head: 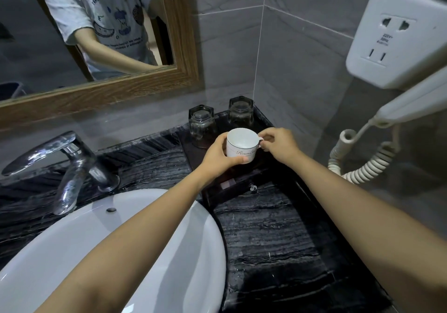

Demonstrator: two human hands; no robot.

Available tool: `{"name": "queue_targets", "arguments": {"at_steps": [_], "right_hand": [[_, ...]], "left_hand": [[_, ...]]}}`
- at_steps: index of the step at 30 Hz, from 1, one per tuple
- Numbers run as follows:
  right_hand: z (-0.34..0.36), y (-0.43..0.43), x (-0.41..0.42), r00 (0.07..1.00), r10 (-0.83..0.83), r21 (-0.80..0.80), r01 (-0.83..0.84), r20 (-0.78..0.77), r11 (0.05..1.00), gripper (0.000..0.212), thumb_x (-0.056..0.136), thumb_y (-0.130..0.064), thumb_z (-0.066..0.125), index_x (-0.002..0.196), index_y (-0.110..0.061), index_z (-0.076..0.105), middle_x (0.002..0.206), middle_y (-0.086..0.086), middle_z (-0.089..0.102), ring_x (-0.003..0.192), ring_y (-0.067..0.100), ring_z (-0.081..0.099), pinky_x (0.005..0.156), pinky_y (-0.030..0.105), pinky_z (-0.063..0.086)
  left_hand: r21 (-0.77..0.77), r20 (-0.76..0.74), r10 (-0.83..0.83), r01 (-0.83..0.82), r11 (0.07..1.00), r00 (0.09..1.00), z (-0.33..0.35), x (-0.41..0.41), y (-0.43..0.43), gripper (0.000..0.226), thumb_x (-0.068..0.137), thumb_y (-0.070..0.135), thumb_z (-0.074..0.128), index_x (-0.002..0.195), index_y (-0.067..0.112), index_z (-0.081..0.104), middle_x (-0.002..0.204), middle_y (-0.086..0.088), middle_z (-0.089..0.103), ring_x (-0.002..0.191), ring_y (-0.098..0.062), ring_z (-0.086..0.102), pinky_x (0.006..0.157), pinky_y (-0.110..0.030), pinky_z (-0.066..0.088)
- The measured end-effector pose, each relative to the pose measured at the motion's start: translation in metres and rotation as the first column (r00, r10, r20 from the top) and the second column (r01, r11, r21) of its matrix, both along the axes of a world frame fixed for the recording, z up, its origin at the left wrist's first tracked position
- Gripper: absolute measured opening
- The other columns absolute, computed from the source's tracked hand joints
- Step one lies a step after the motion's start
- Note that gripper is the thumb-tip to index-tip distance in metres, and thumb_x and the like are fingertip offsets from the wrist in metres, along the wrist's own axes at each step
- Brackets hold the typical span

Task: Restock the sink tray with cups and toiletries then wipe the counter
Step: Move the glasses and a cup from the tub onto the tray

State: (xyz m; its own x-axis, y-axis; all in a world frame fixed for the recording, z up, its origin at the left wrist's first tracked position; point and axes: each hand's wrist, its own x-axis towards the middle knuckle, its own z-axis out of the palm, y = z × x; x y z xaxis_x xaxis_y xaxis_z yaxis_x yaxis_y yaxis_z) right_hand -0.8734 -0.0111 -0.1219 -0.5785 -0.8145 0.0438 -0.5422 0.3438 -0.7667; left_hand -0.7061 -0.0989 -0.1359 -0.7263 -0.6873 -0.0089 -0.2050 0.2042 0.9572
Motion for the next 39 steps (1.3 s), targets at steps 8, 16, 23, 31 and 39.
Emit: {"name": "queue_targets", "arguments": {"at_steps": [8,16,23,31,39], "right_hand": [[-0.019,0.0,-0.018,0.988,-0.155,-0.045,0.156,0.012,0.987,0.015,0.08,0.002,0.066,0.093,-0.001,0.073,0.091,0.02,0.074,0.08,0.026,0.067,0.085,0.046,0.055],[-0.026,-0.002,-0.022,0.965,-0.258,-0.051,0.256,-0.038,0.965,0.017,0.08,-0.004,0.067,0.095,-0.006,0.075,0.093,0.015,0.076,0.088,0.026,0.07,0.085,0.031,0.052],[-0.027,-0.009,-0.028,0.961,-0.275,-0.026,0.274,-0.019,0.961,0.018,0.082,-0.005,0.065,0.097,-0.007,0.074,0.096,0.015,0.075,0.09,0.028,0.07,0.083,0.029,0.051],[-0.005,-0.002,-0.021,0.971,-0.087,0.239,0.14,-0.221,0.961,0.046,0.083,-0.003,0.052,0.128,-0.01,0.056,0.126,0.018,0.062,0.118,0.034,0.057,0.098,0.037,0.047],[0.07,-0.001,0.005,0.945,0.209,0.601,-0.016,-0.253,0.799,0.053,0.085,-0.018,0.06,0.136,-0.01,0.046,0.139,0.014,0.051,0.125,0.031,0.051,0.103,0.036,0.044]], "left_hand": [[-0.163,0.119,0.064,-0.044,0.986,0.991,-0.004,-0.033,0.003,0.072,0.056,0.017,0.087,0.12,0.01,0.056,0.126,-0.009,0.056,0.121,-0.024,0.047,0.102,-0.041,0.042],[-0.174,0.159,0.053,-0.025,0.984,0.986,-0.003,-0.048,0.005,0.078,0.045,0.032,0.08,0.117,0.01,0.058,0.122,-0.01,0.059,0.118,-0.028,0.05,0.101,-0.045,0.042],[-0.191,0.167,0.065,-0.033,0.981,0.984,-0.002,-0.056,0.004,0.08,0.044,0.033,0.079,0.118,0.009,0.058,0.121,-0.012,0.06,0.116,-0.029,0.051,0.101,-0.043,0.041],[-0.303,0.337,0.092,0.015,0.953,0.937,0.004,-0.036,-0.005,0.084,0.069,0.036,0.078,0.139,0.013,0.035,0.14,-0.012,0.038,0.131,-0.028,0.027,0.107,-0.035,0.027],[-0.276,0.667,-0.008,0.257,0.926,0.745,0.064,0.009,-0.021,0.073,0.081,0.051,0.06,0.138,0.012,0.038,0.143,-0.012,0.045,0.131,-0.028,0.042,0.11,-0.039,0.034]]}}
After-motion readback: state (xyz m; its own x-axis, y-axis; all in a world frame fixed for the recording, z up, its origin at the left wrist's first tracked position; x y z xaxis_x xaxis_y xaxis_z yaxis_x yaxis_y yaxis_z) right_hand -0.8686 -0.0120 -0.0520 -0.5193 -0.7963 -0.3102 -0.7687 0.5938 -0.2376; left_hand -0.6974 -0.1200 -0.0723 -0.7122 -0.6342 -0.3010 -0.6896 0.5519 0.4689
